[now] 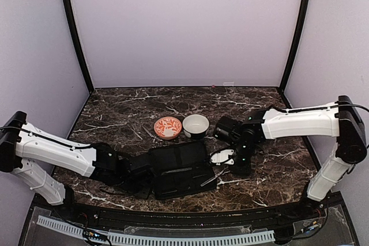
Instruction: Sort the hair-cutting tools
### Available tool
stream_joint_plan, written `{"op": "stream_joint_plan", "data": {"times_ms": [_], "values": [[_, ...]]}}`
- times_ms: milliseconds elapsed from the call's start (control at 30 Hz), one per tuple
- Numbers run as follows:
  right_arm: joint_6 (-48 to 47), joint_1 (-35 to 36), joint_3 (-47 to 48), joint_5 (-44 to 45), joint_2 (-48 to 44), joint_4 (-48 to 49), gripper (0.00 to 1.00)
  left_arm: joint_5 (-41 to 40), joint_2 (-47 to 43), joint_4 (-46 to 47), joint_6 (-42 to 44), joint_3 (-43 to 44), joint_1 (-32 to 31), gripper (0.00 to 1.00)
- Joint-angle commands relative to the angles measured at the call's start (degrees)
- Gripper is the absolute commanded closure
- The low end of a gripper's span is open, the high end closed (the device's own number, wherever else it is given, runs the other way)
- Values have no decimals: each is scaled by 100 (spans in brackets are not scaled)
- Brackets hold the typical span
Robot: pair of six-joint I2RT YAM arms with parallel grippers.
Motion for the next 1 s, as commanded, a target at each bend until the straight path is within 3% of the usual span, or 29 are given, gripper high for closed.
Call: {"op": "stream_joint_plan", "data": {"times_ms": [0, 367, 967], "values": [[137, 63, 281, -67, 179, -83, 100, 232, 278, 196, 13, -26, -79, 74], [395, 151, 661, -83, 621, 95, 100, 433, 508, 633, 237, -128, -123, 76], [421, 652, 399, -331, 845, 723, 100, 497, 454, 835, 180, -285, -132, 76]]}}
